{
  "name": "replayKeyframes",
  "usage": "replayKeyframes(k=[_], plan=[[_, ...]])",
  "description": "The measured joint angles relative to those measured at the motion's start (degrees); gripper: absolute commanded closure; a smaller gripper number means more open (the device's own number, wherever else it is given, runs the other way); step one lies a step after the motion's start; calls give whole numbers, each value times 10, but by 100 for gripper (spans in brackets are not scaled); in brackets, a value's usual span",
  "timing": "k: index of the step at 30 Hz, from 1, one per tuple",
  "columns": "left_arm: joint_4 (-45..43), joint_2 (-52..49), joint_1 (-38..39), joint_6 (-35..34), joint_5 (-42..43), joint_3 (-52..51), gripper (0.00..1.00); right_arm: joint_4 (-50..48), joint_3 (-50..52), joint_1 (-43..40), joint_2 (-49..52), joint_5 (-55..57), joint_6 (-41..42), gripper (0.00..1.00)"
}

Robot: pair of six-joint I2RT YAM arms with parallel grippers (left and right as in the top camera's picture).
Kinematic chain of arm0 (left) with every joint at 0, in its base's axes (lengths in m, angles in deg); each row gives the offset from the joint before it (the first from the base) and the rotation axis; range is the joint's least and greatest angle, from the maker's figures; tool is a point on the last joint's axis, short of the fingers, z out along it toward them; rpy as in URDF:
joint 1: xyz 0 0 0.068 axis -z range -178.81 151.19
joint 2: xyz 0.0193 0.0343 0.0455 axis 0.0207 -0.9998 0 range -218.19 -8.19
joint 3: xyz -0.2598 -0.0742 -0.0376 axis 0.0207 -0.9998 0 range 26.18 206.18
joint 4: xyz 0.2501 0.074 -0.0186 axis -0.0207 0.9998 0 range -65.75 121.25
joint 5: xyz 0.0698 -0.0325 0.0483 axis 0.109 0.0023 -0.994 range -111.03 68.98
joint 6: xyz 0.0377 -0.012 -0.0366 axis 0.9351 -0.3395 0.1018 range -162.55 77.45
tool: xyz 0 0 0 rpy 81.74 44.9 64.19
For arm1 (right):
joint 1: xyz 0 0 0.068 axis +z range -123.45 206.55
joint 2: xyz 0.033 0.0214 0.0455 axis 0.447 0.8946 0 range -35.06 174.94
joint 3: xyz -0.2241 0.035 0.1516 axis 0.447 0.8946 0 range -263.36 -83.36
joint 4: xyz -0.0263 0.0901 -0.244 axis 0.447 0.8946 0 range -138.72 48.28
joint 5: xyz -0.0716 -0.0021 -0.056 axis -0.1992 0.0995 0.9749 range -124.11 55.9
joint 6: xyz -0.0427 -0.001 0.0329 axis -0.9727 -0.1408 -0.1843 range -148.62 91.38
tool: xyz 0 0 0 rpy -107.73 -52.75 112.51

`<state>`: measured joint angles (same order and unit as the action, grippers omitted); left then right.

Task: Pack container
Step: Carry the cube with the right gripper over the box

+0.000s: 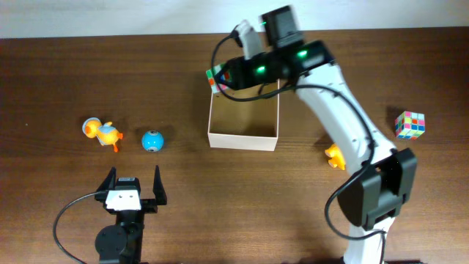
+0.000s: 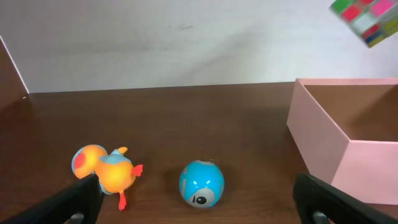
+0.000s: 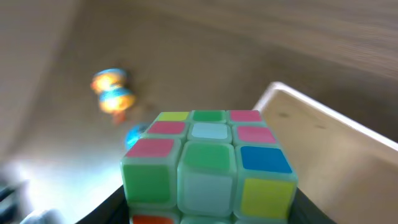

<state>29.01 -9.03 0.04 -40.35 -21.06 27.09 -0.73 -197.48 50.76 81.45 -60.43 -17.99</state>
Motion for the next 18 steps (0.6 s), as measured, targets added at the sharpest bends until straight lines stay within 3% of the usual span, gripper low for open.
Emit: replayKeyframes(k=[7, 18], plan=[[0, 0, 0, 0, 0, 0, 1, -21, 0, 77, 0, 279, 118, 55], [0, 0, 0, 0, 0, 0, 1, -26, 0, 91, 72, 392, 211, 55]])
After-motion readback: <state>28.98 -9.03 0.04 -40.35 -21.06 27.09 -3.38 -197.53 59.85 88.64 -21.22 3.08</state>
